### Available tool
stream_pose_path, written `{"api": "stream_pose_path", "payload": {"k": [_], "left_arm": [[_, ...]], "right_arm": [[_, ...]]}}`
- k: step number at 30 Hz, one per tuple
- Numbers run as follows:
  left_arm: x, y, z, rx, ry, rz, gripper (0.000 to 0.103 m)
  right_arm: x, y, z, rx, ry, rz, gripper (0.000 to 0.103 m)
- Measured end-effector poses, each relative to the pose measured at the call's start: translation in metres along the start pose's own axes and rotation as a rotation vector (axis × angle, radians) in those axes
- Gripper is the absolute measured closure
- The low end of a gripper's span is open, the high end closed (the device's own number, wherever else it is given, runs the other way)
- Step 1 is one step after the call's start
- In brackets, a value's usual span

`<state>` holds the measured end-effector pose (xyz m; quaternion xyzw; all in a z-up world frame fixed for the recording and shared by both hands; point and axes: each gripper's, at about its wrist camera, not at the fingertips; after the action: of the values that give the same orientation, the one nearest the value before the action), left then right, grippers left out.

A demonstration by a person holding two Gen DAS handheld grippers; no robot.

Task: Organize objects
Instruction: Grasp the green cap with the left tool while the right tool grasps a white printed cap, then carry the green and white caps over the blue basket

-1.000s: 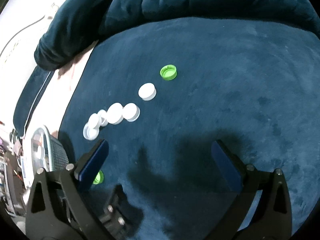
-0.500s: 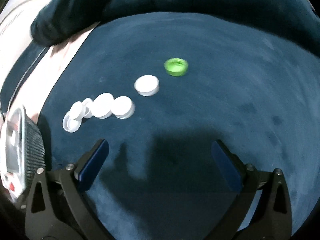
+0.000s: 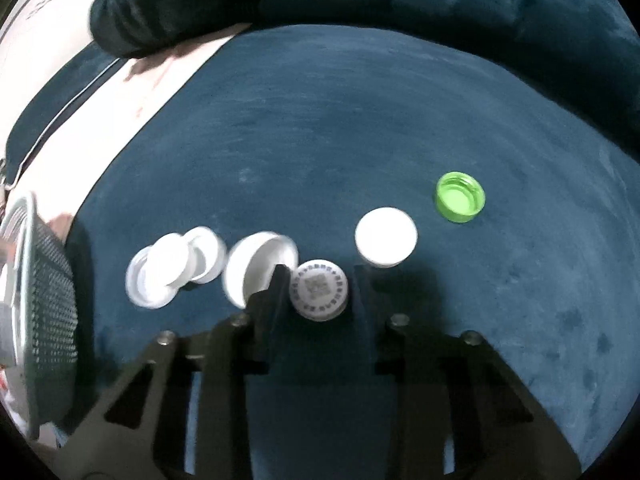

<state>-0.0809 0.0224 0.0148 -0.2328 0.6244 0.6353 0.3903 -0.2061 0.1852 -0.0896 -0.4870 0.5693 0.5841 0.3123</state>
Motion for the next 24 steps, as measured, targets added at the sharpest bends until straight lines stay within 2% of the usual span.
{"api": "stream_pose_path", "payload": {"k": [6, 11, 14, 18, 21, 24], "left_arm": [[-0.001, -0.001, -0.012, -0.045, -0.022, -0.019, 0.073], [-0.022, -0.003, -0.035, -0.090, -0.016, -0.002, 0.073], [-0.035, 0.000, -0.059, -0.146, 0.009, 0.009, 0.073], [-0.052, -0.003, -0.102, -0.219, 0.060, 0.016, 0.073], [-0.061, -0.007, -0.132, -0.270, 0.097, 0.015, 0.073], [-0.062, -0.013, -0.154, -0.294, 0.132, -0.003, 0.073]], "right_arm": [[-0.022, -0.021, 0.001, 0.061, 0.096, -0.001, 0.072], [-0.055, -0.034, -0.012, 0.101, 0.171, 0.015, 0.072], [-0.086, -0.037, -0.040, 0.050, 0.202, 0.069, 0.072], [-0.115, -0.034, -0.092, -0.020, 0.300, 0.122, 0.072], [-0.120, -0.030, -0.130, -0.077, 0.351, 0.125, 0.072], [-0.111, -0.026, -0.153, -0.110, 0.366, 0.104, 0.072]]}}
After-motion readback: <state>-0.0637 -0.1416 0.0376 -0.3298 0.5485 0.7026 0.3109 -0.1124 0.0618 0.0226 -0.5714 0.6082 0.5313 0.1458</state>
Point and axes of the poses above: each gripper's, at about its wrist camera, not at the fingertips, and x roughly the way its jaws point, z to its right, y to its top, and after that the axes turned 6 degrees about -z, right-handed
